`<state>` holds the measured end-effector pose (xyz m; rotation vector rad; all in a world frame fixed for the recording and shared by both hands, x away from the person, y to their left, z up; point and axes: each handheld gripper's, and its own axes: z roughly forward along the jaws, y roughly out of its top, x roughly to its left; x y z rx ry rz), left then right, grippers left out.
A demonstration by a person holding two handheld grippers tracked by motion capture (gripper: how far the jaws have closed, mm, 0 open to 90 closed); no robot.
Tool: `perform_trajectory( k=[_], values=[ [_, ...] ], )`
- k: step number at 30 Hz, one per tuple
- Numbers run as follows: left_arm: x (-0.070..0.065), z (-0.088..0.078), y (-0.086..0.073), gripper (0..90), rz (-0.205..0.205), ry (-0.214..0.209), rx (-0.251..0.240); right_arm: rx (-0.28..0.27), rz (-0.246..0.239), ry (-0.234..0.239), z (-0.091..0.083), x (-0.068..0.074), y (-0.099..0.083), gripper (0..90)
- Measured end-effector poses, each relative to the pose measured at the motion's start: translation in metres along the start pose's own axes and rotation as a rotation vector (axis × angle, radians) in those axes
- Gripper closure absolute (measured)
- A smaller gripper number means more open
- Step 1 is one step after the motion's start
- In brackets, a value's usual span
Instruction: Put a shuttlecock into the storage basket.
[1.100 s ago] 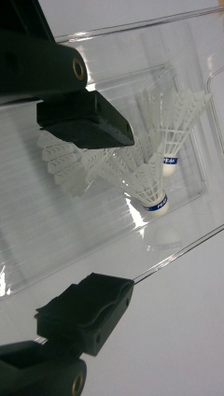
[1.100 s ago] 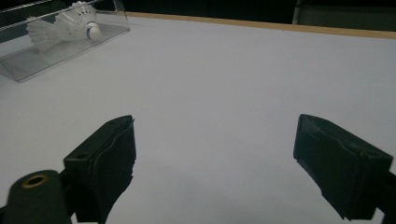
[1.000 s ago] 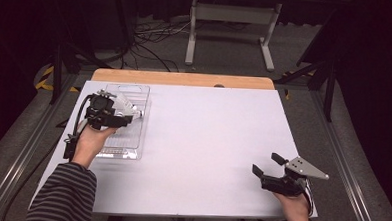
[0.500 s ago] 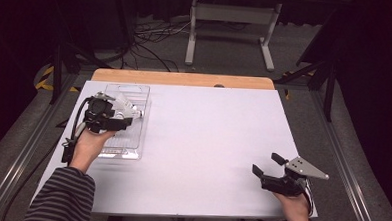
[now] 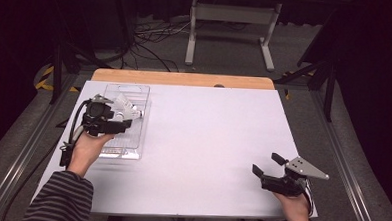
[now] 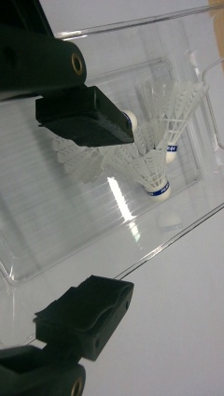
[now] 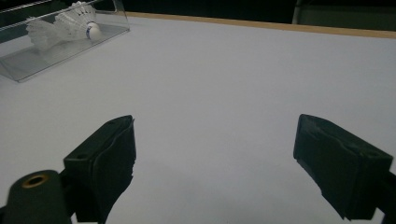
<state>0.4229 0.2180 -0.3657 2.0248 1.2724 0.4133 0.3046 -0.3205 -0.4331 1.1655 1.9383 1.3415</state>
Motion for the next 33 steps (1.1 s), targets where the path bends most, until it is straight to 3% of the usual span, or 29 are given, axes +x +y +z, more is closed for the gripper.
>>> perform_trajectory(
  k=[33],
  values=[
    [-0.007,-0.017,-0.014,24.7,0.007,-0.022,-0.045,0.001,0.001,-0.001,0.000,0.000,0.000,13.6]
  ],
)
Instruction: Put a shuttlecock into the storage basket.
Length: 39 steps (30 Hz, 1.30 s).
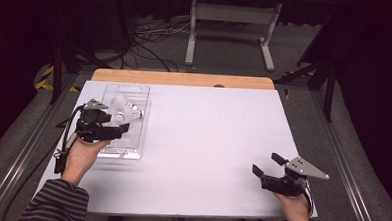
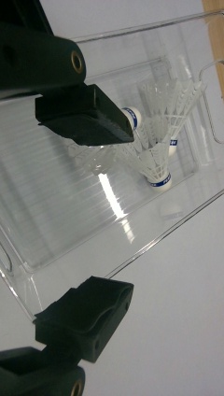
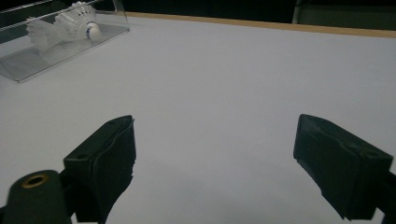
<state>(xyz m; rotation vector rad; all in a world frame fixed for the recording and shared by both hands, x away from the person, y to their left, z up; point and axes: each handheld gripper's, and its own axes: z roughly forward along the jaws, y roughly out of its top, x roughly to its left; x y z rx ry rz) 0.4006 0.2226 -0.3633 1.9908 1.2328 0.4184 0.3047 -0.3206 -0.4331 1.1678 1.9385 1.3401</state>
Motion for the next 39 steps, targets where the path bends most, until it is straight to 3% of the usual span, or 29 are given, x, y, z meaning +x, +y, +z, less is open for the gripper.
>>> perform_trajectory(
  k=[30,39],
  values=[
    [-0.008,-0.013,-0.020,21.5,0.023,-0.012,-0.050,-0.002,0.000,0.001,0.000,0.000,0.000,13.6],
    [-0.008,-0.015,-0.028,21.6,0.008,-0.019,-0.065,0.001,-0.001,0.001,0.000,0.000,0.000,13.7]
  ],
)
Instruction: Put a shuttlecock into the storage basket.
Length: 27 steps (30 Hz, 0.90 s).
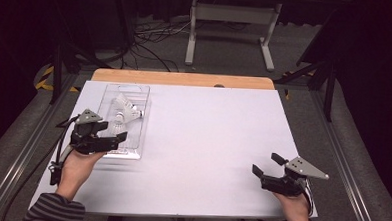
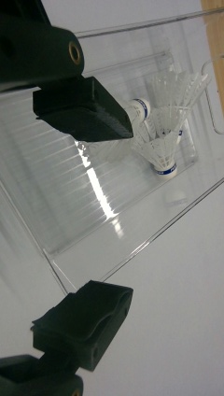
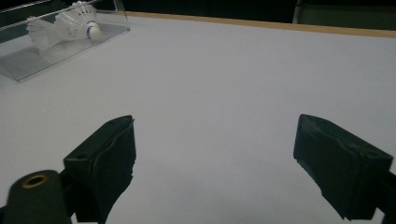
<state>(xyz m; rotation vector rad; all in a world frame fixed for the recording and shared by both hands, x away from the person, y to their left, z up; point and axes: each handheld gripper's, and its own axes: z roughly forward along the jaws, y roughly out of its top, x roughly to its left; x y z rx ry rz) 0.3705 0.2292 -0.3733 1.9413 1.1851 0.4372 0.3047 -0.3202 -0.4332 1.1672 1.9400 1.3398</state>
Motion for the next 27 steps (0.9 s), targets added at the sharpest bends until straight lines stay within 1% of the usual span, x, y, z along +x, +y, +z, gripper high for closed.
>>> perform_trajectory(
  k=[2,5,10,11,20,27],
  values=[
    [0.000,-0.001,-0.001,21.6,0.002,-0.005,-0.001,-0.001,0.000,-0.001,0.000,0.000,0.000,13.7],
    [0.000,-0.002,-0.004,21.5,0.002,-0.001,-0.009,-0.002,0.001,0.001,0.000,0.000,0.000,13.6],
    [0.000,-0.004,-0.009,21.5,-0.012,-0.009,-0.024,-0.001,-0.001,-0.001,0.000,0.000,0.000,13.6],
    [0.000,-0.004,-0.010,21.5,-0.007,-0.006,-0.023,0.000,0.001,0.000,0.000,0.000,0.000,13.6],
    [0.001,-0.006,-0.019,21.5,-0.023,-0.014,-0.040,0.001,-0.002,0.000,0.000,0.000,0.000,13.7],
    [0.001,-0.007,-0.024,21.5,-0.026,-0.019,-0.046,0.001,-0.001,0.000,0.000,0.000,0.000,13.7]
  ],
)
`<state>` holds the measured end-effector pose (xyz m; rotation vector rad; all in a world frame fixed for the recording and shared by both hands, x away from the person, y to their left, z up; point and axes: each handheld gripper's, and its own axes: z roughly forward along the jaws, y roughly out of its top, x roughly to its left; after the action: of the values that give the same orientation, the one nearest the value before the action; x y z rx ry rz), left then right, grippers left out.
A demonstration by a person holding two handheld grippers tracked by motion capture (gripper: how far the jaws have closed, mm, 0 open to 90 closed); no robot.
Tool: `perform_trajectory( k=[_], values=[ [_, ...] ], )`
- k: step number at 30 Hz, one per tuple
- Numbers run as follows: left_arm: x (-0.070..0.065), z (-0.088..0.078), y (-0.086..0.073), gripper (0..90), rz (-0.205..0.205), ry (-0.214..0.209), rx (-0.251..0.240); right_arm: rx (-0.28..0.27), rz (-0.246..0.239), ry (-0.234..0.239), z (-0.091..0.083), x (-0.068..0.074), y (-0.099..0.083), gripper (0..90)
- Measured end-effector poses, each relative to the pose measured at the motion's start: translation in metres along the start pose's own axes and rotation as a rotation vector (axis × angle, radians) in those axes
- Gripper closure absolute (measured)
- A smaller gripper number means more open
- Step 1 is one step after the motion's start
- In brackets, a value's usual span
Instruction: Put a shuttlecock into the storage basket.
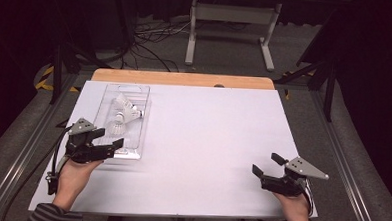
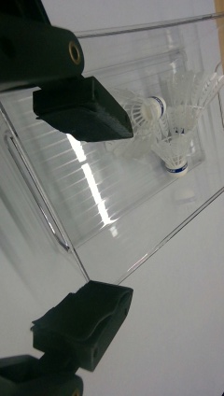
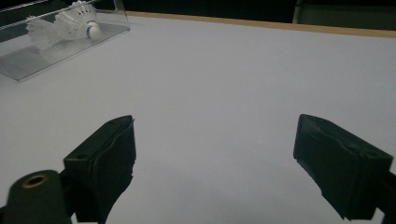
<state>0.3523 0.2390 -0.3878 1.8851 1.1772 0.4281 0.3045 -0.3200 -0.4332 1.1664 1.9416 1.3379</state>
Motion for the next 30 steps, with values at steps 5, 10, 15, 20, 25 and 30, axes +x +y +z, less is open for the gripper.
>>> perform_trajectory(
  k=[5,10,15,20,25,30],
  values=[
    [-0.001,-0.002,-0.004,21.8,0.003,0.013,-0.013,-0.003,0.001,0.000,0.000,0.000,0.000,13.7],
    [0.001,-0.005,-0.009,22.3,-0.007,0.010,-0.036,-0.004,0.002,0.000,0.000,0.000,0.000,13.7],
    [0.002,-0.008,-0.014,22.4,-0.013,0.016,-0.047,-0.003,0.001,0.000,0.000,0.000,0.000,13.7],
    [0.003,-0.010,-0.018,22.3,-0.022,0.025,-0.057,-0.001,0.001,-0.002,0.000,0.000,0.000,13.6],
    [0.003,-0.011,-0.022,22.3,-0.016,0.033,-0.063,-0.002,0.002,0.000,0.000,0.000,0.000,13.7],
    [0.002,-0.013,-0.026,22.2,-0.018,0.030,-0.065,-0.003,0.003,0.000,0.000,0.000,0.000,13.6]
  ],
)
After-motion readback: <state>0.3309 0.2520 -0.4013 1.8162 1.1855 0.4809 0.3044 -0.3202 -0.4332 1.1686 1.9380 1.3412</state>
